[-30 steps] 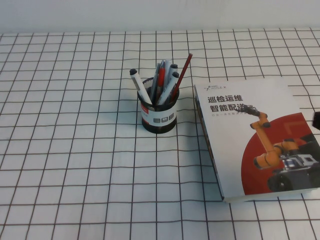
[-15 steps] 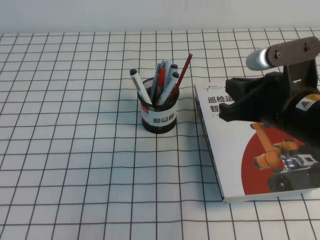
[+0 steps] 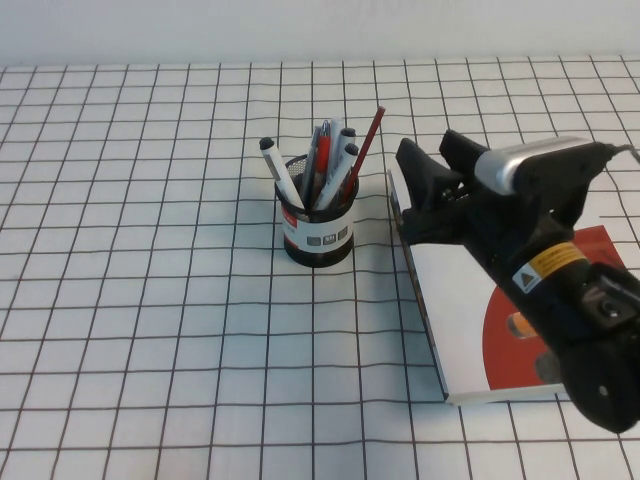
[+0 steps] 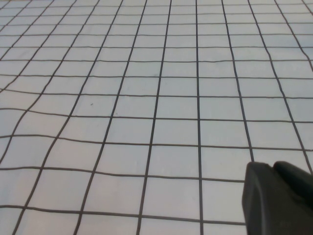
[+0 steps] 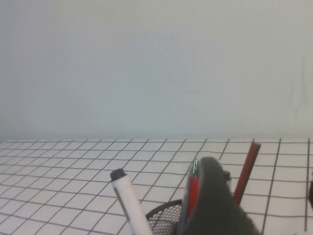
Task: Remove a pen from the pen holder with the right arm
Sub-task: 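Take a marker out of the pen holder and lay it on the table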
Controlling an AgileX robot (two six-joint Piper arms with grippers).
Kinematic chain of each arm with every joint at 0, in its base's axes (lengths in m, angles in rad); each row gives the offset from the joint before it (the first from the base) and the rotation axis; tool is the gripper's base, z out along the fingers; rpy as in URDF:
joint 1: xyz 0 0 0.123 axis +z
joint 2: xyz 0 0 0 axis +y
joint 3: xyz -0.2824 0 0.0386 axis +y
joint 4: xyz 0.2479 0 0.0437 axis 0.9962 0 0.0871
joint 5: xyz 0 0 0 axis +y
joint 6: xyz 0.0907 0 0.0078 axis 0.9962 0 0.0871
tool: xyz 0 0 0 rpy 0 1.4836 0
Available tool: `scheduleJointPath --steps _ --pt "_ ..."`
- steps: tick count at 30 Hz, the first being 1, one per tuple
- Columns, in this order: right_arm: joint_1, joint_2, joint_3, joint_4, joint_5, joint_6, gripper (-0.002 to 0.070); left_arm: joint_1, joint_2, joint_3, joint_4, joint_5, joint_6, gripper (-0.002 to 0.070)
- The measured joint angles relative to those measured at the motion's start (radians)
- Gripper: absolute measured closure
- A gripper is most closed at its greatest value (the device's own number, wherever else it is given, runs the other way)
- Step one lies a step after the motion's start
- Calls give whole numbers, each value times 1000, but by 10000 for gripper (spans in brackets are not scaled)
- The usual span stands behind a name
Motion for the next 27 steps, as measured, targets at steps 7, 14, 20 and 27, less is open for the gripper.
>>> scheduleJointPath --steps 7,14,20,27 --pt "2 151 -96 -19 -41 69 304 0 0 0 0 0 0 678" --pt "2 225 -192 49 -44 73 303 0 0 0 0 0 0 678" --pt "2 285 -271 92 -42 73 303 0 0 0 0 0 0 678" --pt "2 351 -351 106 -4 73 303 0 0 0 0 0 0 678"
